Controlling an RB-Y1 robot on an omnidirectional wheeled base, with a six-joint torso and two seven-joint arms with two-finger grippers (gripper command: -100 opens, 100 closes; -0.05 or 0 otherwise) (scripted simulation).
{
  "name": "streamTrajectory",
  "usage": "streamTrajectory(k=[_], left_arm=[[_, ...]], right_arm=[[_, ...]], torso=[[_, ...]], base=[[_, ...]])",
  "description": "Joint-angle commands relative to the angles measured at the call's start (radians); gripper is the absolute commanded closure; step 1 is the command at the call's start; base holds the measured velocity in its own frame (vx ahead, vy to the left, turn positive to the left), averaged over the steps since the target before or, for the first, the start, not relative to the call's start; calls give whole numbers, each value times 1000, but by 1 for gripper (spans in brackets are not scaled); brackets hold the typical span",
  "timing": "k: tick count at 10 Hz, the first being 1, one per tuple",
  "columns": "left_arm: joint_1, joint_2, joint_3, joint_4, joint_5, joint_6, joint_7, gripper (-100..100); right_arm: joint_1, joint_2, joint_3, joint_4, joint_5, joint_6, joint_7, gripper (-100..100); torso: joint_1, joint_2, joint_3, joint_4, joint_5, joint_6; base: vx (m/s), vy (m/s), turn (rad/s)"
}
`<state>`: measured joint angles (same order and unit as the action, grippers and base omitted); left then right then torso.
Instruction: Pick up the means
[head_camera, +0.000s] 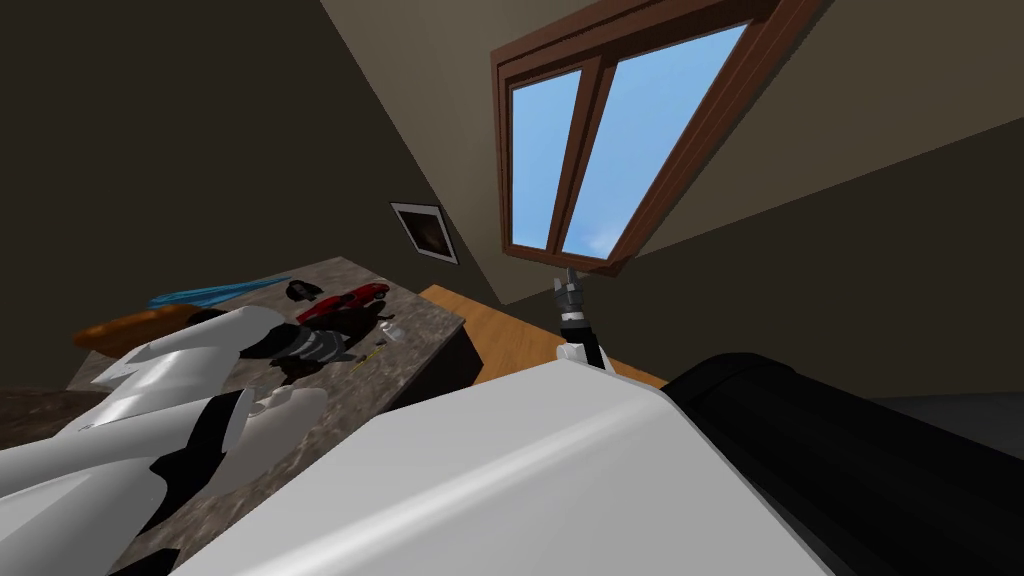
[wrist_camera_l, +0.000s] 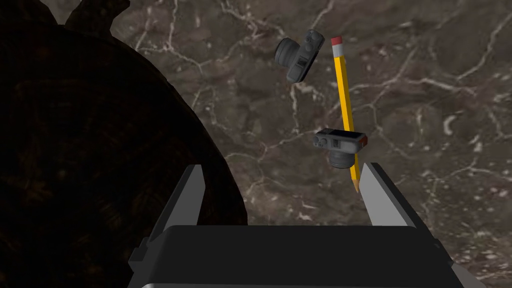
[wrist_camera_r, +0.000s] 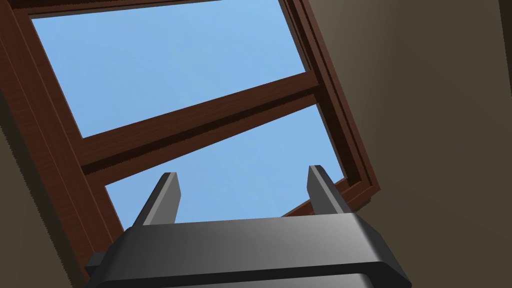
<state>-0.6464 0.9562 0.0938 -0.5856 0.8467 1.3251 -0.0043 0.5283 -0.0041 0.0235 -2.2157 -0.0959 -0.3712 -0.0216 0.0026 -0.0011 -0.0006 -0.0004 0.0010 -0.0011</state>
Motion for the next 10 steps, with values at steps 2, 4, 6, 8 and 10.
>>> streamTrajectory(k=[2, 4, 6, 8, 10], left_arm=[[-28, 12, -12, 65, 22, 57, -1, -100], [-39, 17, -18, 103, 34, 88, 0, -100], [-46, 19, -25, 134, 46, 115, 1, -100], [-54, 18, -37, 183, 63, 157, 2, -100], [-55, 15, -41, 201, 69, 172, 3, -100]], right_arm=[[0, 0, 0, 0, 0, 0, 0, 0], [0, 0, 0, 0, 0, 0, 0, 0], [0, 0, 0, 0, 0, 0, 0, 0], [0, 0, 0, 0, 0, 0, 0, 0], [0, 0, 0, 0, 0, 0, 0, 0]], torso=[[0, 0, 0, 0, 0, 0], [0, 0, 0, 0, 0, 0], [1, 0, 0, 0, 0, 0], [0, 0, 0, 0, 0, 0], [1, 0, 0, 0, 0, 0]], base=[[-3, 44, -84], [-1, 38, -77], [-1, 50, -101], [-1, 32, -80], [8, 49, -50]])
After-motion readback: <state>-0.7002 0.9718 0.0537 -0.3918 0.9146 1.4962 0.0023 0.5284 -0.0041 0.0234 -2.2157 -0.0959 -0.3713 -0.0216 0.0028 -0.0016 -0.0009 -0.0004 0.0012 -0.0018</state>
